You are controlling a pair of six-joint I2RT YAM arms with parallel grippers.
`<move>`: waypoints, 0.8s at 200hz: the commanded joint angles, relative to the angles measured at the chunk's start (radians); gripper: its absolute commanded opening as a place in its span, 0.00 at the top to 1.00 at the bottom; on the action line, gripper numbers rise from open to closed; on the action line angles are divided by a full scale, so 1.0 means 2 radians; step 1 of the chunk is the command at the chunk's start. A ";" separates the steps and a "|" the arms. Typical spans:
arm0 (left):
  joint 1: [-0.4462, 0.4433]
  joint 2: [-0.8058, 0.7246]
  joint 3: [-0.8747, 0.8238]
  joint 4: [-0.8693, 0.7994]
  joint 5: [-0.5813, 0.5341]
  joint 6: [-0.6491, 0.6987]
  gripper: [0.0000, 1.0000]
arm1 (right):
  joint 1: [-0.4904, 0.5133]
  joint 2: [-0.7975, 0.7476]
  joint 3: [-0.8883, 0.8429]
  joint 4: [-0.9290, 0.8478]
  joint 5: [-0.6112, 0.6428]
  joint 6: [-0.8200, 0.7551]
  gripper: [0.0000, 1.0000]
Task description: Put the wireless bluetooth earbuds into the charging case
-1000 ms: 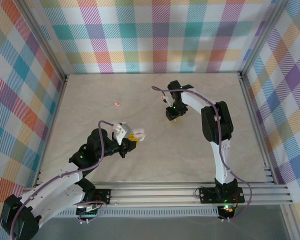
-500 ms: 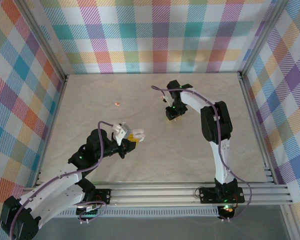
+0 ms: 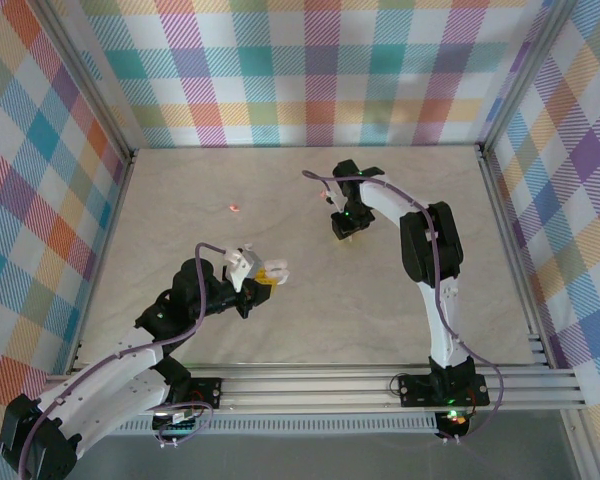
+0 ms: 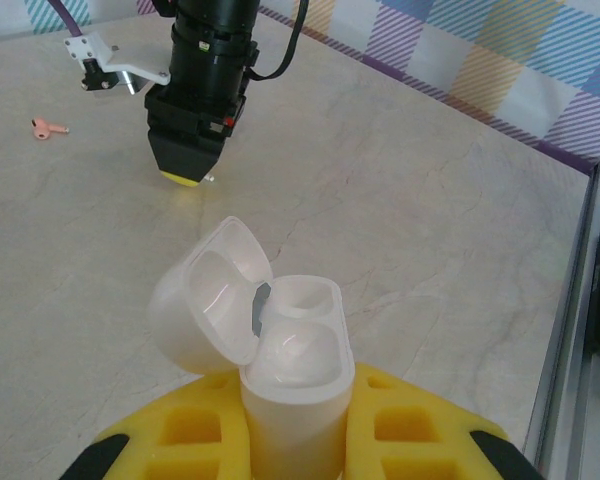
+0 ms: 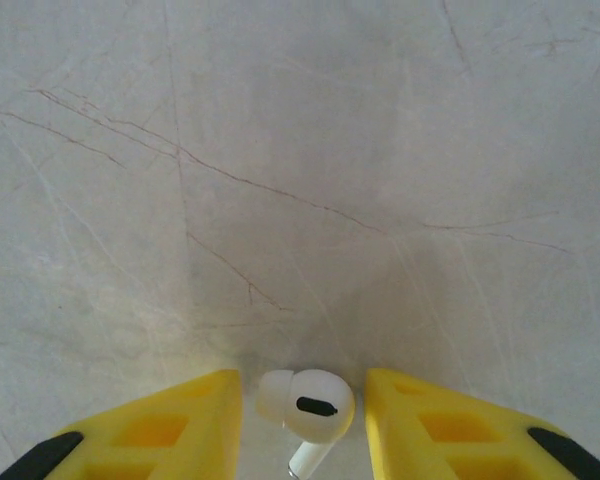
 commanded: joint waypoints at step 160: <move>-0.004 0.005 -0.015 0.068 0.005 -0.007 1.00 | 0.003 -0.037 -0.007 0.006 -0.052 0.088 0.74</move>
